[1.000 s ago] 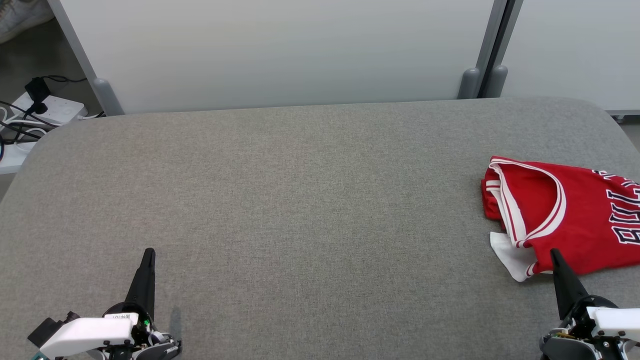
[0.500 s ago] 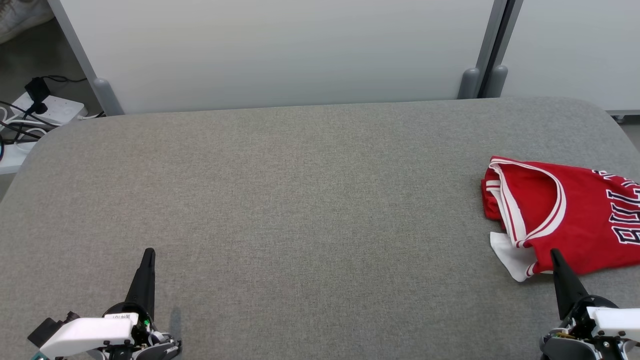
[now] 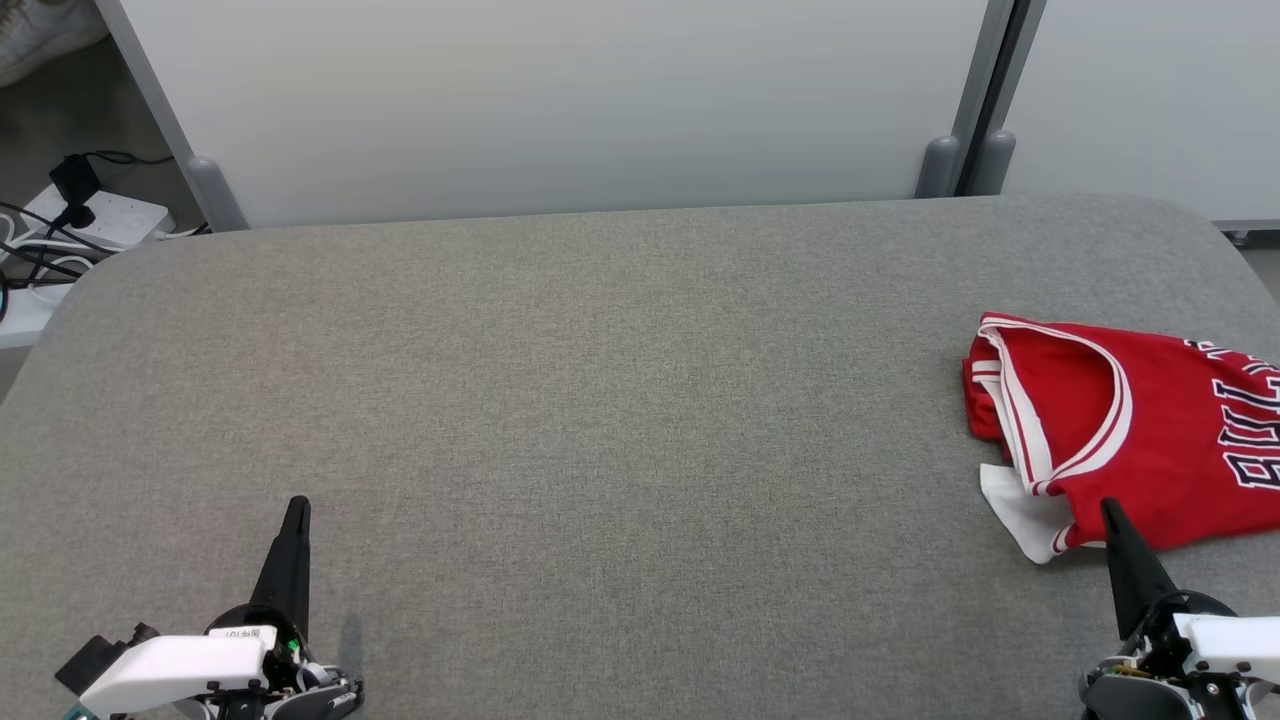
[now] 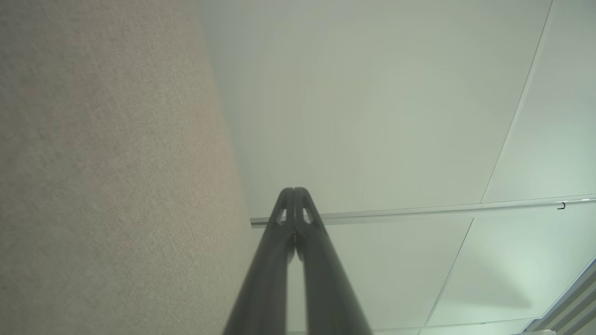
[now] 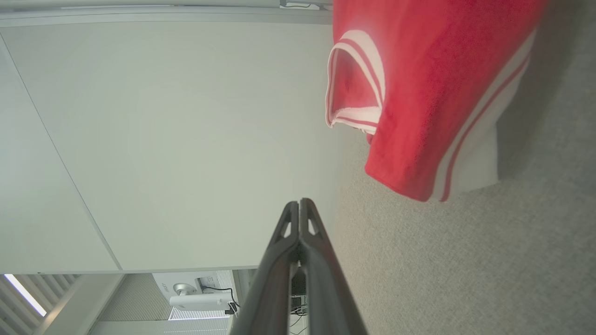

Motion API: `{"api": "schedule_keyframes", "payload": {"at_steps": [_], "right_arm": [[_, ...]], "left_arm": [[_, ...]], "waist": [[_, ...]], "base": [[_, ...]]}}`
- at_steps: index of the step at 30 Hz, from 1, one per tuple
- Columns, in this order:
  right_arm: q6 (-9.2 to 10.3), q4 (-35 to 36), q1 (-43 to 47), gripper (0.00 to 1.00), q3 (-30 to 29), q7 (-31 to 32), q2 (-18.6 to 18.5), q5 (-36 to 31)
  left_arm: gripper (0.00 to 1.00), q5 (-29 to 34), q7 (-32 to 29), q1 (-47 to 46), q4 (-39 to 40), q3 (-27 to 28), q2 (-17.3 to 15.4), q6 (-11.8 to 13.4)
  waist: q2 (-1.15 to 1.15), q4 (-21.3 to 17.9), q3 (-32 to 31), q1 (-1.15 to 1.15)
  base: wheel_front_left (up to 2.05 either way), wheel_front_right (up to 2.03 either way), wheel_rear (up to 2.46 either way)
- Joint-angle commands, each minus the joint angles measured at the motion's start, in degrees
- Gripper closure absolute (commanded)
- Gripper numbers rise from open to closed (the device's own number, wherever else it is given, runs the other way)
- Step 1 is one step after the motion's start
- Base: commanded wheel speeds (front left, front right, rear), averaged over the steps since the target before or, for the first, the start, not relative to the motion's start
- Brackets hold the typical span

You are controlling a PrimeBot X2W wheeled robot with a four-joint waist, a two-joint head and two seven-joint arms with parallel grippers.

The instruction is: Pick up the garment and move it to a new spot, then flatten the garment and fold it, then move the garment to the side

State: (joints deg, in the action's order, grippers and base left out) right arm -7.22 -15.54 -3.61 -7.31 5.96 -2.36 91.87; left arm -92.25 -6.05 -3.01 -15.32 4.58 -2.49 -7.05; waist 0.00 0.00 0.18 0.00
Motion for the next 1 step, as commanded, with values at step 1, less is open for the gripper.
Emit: {"api": "schedule_keyframes", "payload": {"at_steps": [1], "right_arm": [[-0.26, 1.5, -2.6, 1.00, 0.9, 0.5, -0.6, 0.3]], "left_arm": [[1.00, 0.0, -0.4, -3.2, 1.3, 1.9, -0.5, -0.4]], "waist": [[0.00, 0.0, 0.0, 0.00]], "base": [[0.00, 0.00, 0.00]]}}
